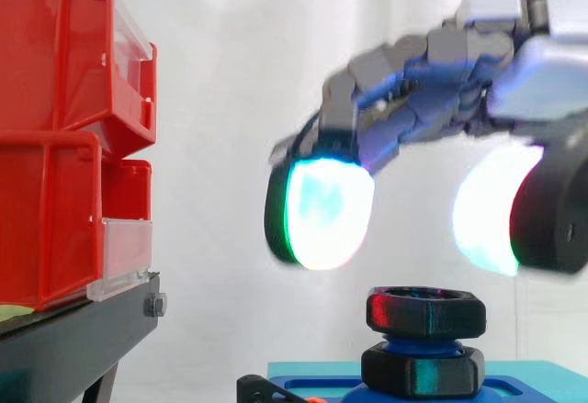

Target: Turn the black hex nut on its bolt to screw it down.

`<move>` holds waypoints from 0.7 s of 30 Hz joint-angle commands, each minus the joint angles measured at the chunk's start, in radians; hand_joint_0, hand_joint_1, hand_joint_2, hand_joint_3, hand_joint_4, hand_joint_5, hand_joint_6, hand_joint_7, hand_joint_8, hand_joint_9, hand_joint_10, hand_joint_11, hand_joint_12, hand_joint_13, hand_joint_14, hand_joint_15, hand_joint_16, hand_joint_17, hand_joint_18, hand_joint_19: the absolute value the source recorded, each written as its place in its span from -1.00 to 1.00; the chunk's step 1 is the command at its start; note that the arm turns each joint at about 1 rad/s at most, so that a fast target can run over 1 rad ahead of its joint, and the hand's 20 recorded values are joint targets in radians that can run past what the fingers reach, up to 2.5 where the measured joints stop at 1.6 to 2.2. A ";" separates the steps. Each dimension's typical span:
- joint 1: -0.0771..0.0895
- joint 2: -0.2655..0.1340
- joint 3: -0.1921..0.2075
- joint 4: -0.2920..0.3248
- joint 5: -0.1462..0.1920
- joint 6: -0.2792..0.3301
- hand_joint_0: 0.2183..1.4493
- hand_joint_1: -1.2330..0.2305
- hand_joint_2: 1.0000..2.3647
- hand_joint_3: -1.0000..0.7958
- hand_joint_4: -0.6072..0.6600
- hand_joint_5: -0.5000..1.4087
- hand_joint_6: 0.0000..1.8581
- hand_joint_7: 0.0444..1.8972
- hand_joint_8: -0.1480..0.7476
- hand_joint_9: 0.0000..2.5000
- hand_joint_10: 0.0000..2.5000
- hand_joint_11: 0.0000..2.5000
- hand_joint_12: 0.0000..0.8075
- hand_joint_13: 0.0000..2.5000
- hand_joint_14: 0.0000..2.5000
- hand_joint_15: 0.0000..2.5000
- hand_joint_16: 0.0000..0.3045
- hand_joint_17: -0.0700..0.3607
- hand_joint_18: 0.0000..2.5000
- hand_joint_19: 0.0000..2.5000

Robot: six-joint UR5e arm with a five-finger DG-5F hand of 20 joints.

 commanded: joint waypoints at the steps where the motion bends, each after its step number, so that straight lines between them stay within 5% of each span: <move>1: -0.002 -0.035 0.006 0.007 -0.004 0.008 -0.57 -0.08 -1.00 -0.44 0.24 -0.58 -0.46 0.06 -0.19 -0.55 -1.00 -0.93 -0.24 -0.81 -1.00 -1.00 -0.72 -0.24 -0.93 -0.95; 21: -0.010 -0.058 0.007 0.084 -0.024 -0.018 -0.59 0.10 -1.00 -0.44 0.22 -0.53 -0.46 0.30 -0.18 -0.52 -1.00 -0.92 -0.23 -0.81 -1.00 -1.00 -0.72 -0.23 -0.94 -0.94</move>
